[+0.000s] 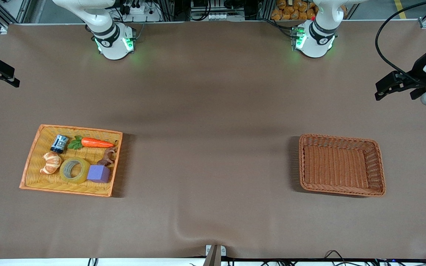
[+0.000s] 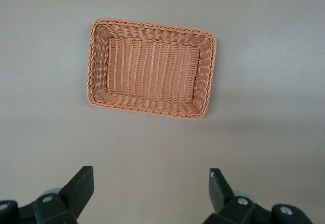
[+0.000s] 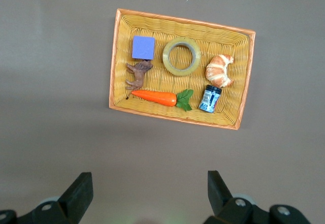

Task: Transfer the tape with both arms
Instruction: 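Move the right gripper toward the orange tray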

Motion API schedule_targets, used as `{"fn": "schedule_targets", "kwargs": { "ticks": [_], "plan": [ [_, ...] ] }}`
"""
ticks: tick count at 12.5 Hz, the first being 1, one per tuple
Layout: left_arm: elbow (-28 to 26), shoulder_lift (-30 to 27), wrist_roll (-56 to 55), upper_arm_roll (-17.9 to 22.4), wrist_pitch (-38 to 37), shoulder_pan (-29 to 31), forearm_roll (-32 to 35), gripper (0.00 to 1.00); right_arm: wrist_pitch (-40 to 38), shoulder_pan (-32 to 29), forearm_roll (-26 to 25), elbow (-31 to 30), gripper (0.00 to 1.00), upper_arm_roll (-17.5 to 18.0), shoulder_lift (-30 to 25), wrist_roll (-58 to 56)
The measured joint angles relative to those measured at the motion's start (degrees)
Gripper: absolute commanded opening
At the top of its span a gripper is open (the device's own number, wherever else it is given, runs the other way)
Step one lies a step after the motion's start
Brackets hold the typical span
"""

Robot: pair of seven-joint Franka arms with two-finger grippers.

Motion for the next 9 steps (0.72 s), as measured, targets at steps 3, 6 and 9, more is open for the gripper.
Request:
{"fn": "schedule_targets", "kwargs": {
  "ticks": [3,6,9],
  "plan": [
    [0.0,0.0,0.0,0.0,0.0,0.0,0.1,1.0,0.4,0.0,0.0,-0.1,1.0,0.0,0.0,0.0],
    [0.1,0.1,0.0,0.0,0.0,0.0,0.1,1.0,0.6,0.0,0.0,-0.2,1.0,0.0,0.0,0.0],
    [-0.2,0.6,0.0,-0.2,0.0,-0.3,0.1,1.0,0.7,0.0,0.0,-0.3,1.0,0.0,0.0,0.0]
  ]
}}
